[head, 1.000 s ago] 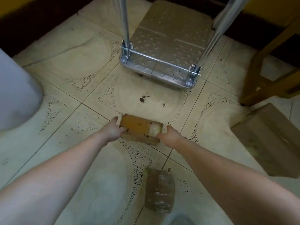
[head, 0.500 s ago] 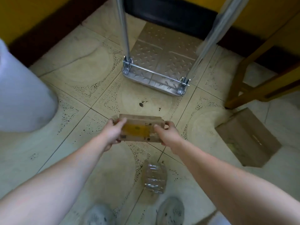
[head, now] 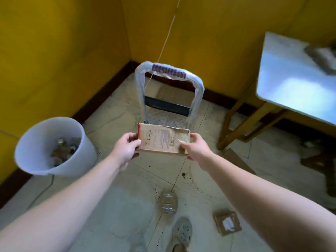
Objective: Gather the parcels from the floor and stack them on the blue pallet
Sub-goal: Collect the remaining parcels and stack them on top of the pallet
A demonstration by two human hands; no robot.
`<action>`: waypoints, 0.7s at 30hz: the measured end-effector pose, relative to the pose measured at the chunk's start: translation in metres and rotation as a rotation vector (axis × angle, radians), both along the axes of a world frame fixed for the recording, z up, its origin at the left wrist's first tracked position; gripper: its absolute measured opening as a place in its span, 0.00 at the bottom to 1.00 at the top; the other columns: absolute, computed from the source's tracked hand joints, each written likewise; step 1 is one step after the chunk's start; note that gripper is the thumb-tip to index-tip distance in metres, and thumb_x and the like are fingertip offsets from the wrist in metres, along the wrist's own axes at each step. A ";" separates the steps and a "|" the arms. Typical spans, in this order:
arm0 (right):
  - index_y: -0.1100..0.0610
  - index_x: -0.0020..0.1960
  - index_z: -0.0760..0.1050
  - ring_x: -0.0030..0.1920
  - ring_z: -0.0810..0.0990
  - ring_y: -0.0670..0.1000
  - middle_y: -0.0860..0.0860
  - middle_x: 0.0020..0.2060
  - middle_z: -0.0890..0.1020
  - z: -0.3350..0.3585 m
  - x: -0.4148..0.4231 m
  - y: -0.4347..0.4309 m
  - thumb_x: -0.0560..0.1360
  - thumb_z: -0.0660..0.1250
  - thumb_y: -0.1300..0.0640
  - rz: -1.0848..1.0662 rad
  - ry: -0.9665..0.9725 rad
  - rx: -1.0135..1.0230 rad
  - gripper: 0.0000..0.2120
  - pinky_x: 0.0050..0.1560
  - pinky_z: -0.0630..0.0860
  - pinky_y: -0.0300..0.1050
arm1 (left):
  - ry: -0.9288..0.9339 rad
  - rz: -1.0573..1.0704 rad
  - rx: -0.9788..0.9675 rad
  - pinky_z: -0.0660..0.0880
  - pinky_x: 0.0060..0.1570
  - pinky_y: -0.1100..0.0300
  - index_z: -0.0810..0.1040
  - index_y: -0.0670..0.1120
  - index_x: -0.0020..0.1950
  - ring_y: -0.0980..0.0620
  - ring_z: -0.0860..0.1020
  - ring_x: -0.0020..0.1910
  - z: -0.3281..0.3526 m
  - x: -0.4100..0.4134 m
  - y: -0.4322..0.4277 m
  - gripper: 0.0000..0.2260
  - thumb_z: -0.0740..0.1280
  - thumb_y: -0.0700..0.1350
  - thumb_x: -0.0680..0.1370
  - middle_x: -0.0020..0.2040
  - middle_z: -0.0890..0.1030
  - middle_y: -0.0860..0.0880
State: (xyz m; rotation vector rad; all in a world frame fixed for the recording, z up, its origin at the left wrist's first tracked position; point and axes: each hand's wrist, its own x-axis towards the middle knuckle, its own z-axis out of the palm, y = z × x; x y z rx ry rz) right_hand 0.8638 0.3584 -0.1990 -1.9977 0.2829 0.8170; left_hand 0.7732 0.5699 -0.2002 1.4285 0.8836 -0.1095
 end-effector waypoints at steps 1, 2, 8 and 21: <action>0.47 0.69 0.64 0.42 0.81 0.48 0.50 0.53 0.78 0.028 -0.003 -0.002 0.75 0.69 0.54 -0.002 -0.029 0.031 0.25 0.39 0.80 0.43 | -0.040 -0.008 0.017 0.73 0.43 0.56 0.72 0.48 0.52 0.51 0.75 0.45 0.027 -0.002 -0.002 0.07 0.60 0.37 0.79 0.50 0.78 0.47; 0.46 0.70 0.63 0.41 0.82 0.48 0.51 0.53 0.79 0.053 -0.006 -0.005 0.75 0.69 0.55 -0.011 -0.063 0.055 0.27 0.34 0.80 0.42 | -0.079 -0.020 0.037 0.73 0.43 0.56 0.72 0.48 0.52 0.52 0.76 0.45 0.052 -0.003 -0.004 0.07 0.60 0.37 0.80 0.50 0.78 0.47; 0.46 0.61 0.65 0.45 0.79 0.45 0.47 0.51 0.77 0.166 -0.048 -0.027 0.73 0.68 0.44 -0.166 -0.346 0.133 0.20 0.38 0.77 0.42 | -0.325 -0.135 0.111 0.75 0.47 0.56 0.71 0.44 0.57 0.49 0.77 0.51 0.164 -0.020 -0.018 0.13 0.60 0.30 0.77 0.53 0.79 0.46; 0.49 0.55 0.67 0.47 0.80 0.49 0.50 0.48 0.78 0.309 -0.194 -0.180 0.72 0.72 0.54 -0.476 -0.592 0.178 0.16 0.41 0.80 0.44 | -0.538 -0.537 0.083 0.78 0.39 0.56 0.70 0.43 0.64 0.44 0.81 0.51 0.306 -0.067 -0.150 0.16 0.66 0.39 0.77 0.54 0.81 0.42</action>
